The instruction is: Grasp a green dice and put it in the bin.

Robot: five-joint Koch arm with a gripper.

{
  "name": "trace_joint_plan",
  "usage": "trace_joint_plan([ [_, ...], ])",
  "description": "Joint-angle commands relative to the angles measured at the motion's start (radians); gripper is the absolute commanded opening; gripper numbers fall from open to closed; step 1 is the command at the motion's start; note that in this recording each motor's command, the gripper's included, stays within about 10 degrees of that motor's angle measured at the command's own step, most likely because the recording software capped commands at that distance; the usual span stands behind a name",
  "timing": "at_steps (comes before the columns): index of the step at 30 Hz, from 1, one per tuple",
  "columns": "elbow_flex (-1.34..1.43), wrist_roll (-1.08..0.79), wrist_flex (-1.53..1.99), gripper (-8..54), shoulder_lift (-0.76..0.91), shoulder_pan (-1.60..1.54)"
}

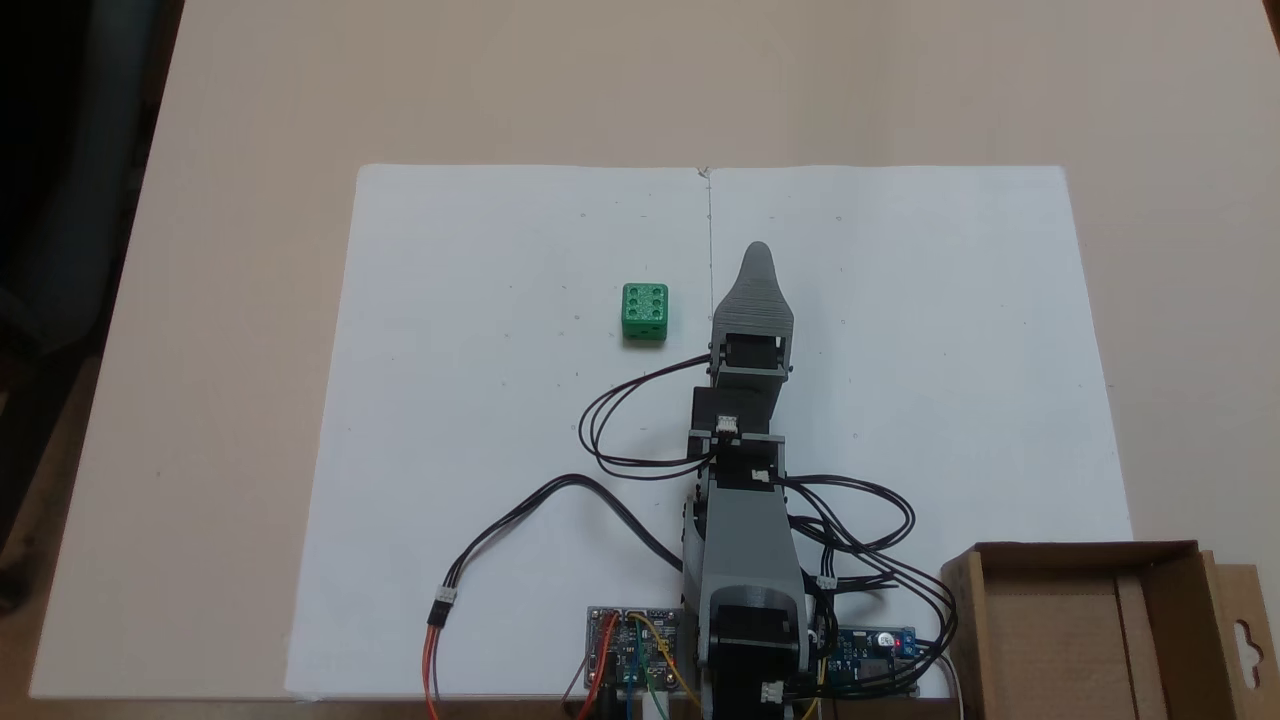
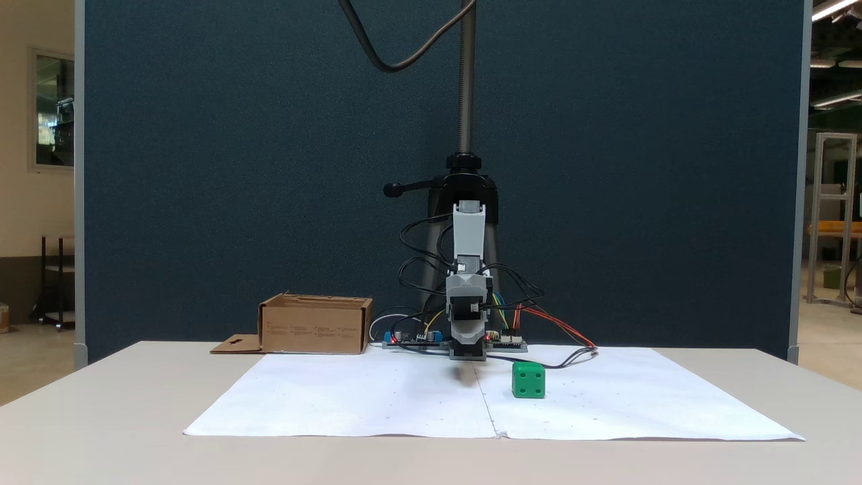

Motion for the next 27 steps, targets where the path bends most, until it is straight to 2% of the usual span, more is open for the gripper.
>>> trace_joint_plan([
  [1, 0.175, -0.066, -0.175, 44.8, 0.107, 0.014],
  [27, 0.175, -0.064, -0.175, 44.8, 0.104, 0.035],
])
